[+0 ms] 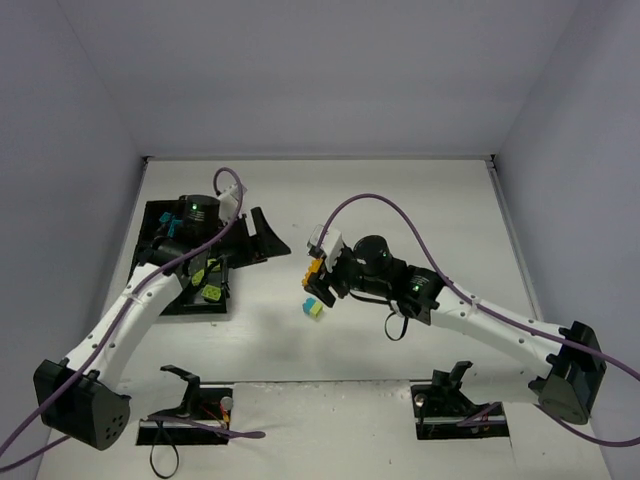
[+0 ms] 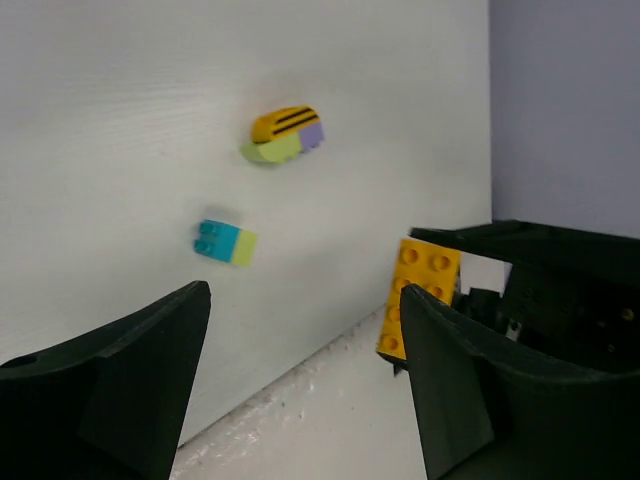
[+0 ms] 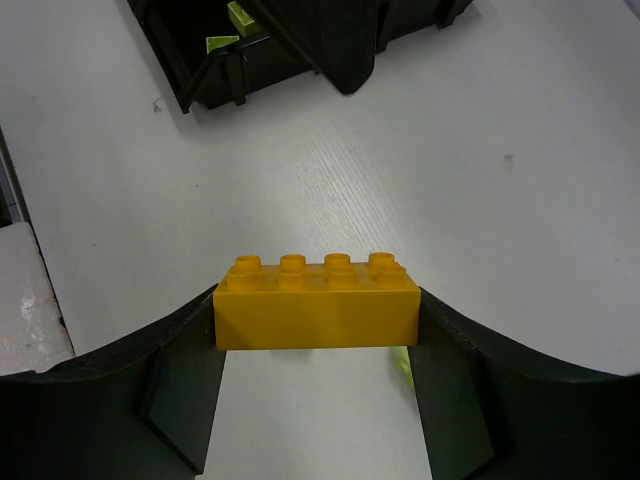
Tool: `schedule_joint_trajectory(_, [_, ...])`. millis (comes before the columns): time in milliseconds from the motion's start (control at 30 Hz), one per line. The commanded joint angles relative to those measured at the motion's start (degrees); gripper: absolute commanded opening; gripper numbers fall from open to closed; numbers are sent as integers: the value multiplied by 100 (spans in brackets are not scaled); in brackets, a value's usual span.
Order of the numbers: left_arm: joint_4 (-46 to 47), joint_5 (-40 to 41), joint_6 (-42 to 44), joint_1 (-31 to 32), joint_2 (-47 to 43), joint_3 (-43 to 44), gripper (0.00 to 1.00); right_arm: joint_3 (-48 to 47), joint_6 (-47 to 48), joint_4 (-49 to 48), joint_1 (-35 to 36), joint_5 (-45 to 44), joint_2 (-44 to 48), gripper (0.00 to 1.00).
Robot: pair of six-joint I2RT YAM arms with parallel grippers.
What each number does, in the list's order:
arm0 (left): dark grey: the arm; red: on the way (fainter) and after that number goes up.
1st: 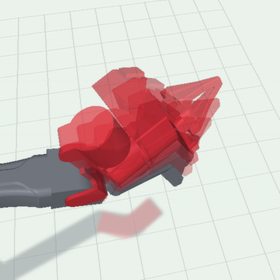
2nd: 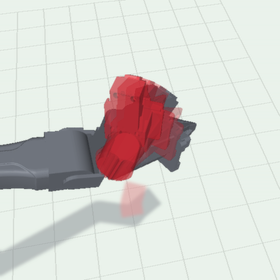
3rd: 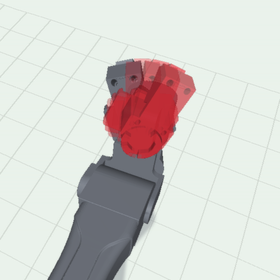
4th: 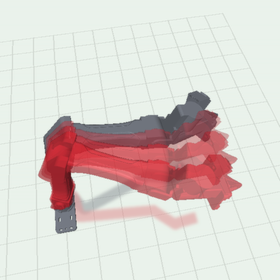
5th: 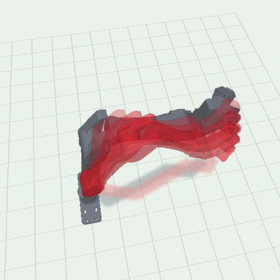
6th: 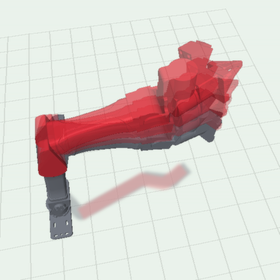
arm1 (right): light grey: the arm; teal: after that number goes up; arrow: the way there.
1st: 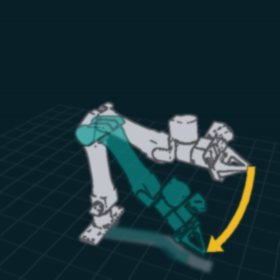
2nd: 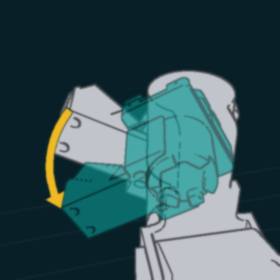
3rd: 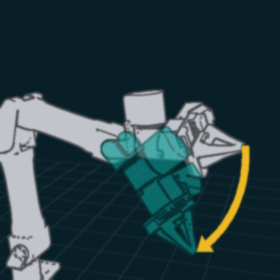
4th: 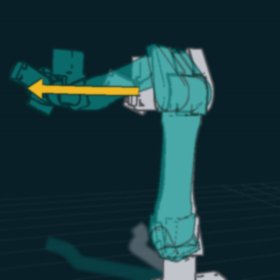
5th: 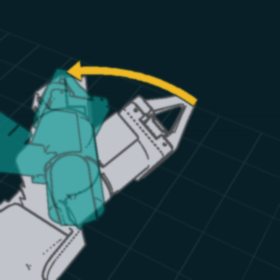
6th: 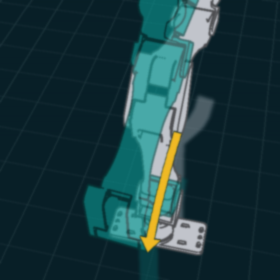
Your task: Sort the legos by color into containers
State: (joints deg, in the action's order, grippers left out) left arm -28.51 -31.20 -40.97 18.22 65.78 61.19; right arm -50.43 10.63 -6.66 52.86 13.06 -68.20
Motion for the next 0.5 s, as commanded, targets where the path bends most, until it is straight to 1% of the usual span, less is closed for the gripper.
schedule_joint_trajectory(0, [767, -615, -429, 470, -109, 174, 70, -353, 79, -389, -30, 153, -26, 10])
schedule_joint_trajectory(167, [1224, -940, -596, 841, 58, 157, 70, -467, 70, -354, -30, 171, -79, 12])
schedule_joint_trajectory(333, [1103, -1011, -491, 1105, 295, 165, 70, -546, 9, -354, -30, 162, -114, 12])
schedule_joint_trajectory(467, [1093, -1019, -491, 1131, 392, 95, 69, -564, -17, -354, -22, 136, -97, 12])
